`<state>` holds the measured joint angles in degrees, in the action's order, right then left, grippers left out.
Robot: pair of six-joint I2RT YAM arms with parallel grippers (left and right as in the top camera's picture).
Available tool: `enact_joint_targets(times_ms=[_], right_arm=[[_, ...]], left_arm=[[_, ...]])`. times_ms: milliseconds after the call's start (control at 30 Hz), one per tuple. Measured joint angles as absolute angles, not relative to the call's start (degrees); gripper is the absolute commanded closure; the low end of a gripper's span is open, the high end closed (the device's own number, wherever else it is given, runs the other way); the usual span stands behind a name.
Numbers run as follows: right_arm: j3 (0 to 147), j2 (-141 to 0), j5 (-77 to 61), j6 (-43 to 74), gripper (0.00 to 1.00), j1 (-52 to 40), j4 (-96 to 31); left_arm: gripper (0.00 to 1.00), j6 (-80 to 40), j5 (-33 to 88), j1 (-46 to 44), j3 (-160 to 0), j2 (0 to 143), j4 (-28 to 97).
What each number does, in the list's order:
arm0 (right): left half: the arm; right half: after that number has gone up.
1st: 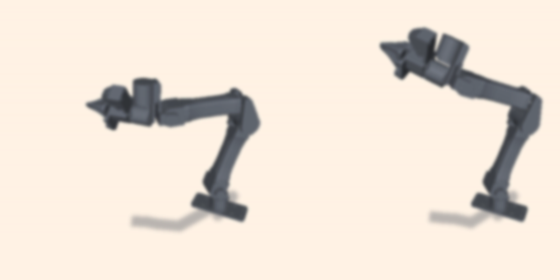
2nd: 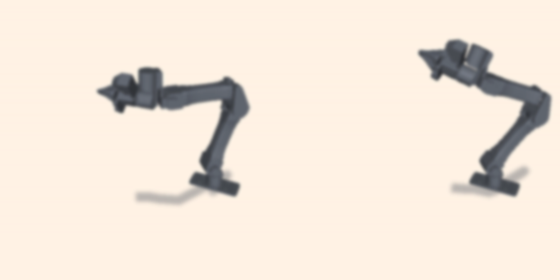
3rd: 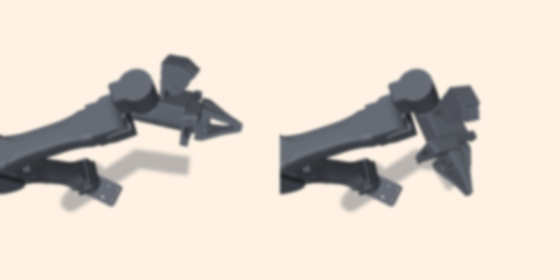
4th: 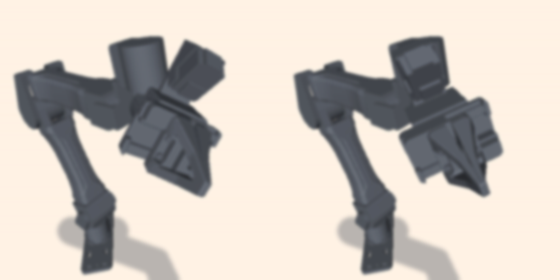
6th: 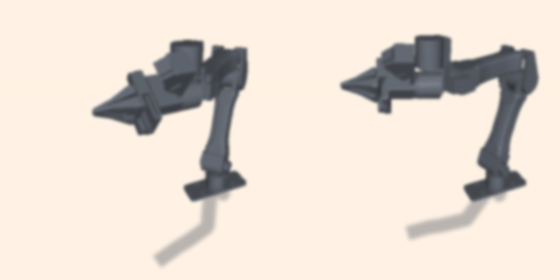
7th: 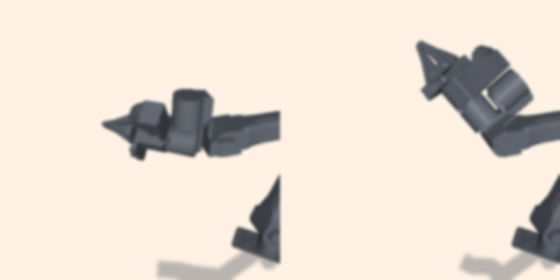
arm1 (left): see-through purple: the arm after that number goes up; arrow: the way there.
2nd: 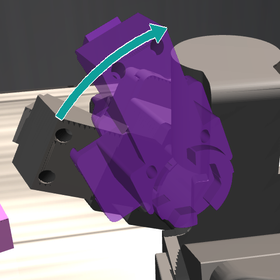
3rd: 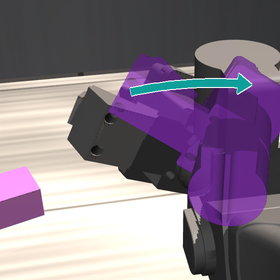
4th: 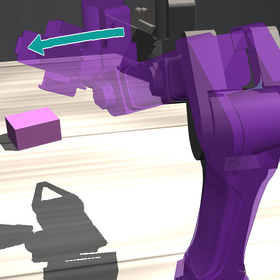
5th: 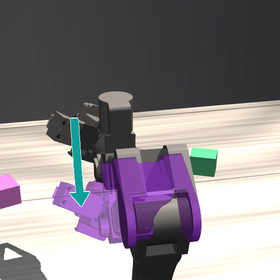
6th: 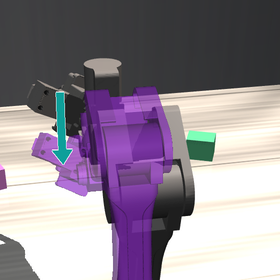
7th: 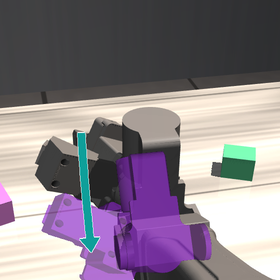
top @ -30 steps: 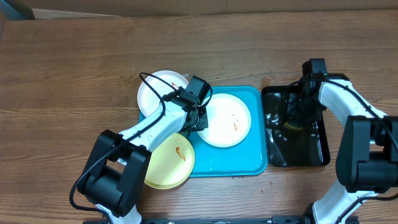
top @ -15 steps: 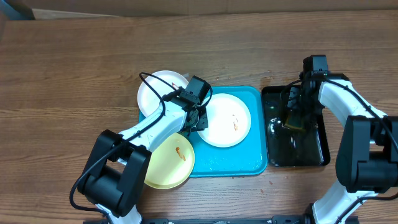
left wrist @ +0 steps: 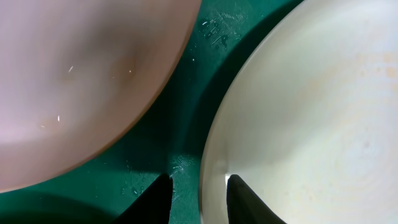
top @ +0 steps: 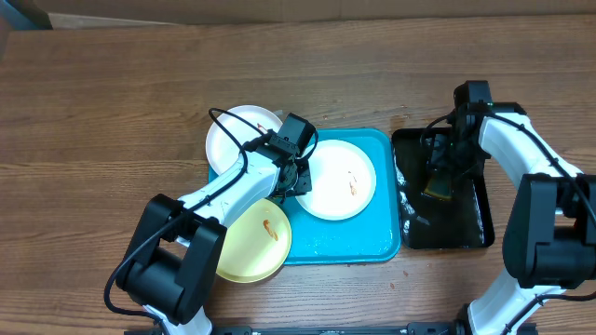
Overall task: Clean dirty plates on tray and stack at the side
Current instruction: 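Grasp the yellow-green sponge with the right gripper and lift it, then carry the sponge with the right gripper toward the held white plate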
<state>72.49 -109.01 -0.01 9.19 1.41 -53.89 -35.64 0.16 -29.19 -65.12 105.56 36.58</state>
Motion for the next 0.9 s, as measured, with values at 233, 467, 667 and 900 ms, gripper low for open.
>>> enact_joint_targets(times_ms=[233,467,667,900], right_arm=[[72.73,-109.01,-0.67,9.26,0.59,1.41,-55.22],[72.64,-109.01,-0.67,9.1,0.65,1.41,-55.18],[72.62,-109.01,-0.69,9.13,0.76,1.41,-56.18],[71.13,-108.95,-1.3,9.32,0.96,1.41,-55.13]], left_arm=[[0.75,-35.59,0.16,-29.19,-65.12,105.56,35.7],[0.8,-35.59,0.14,-29.19,-65.12,105.56,35.55],[0.88,-35.59,0.16,-29.19,-65.12,105.56,35.57],[0.89,-35.44,0.16,-29.19,-65.12,105.56,35.57]])
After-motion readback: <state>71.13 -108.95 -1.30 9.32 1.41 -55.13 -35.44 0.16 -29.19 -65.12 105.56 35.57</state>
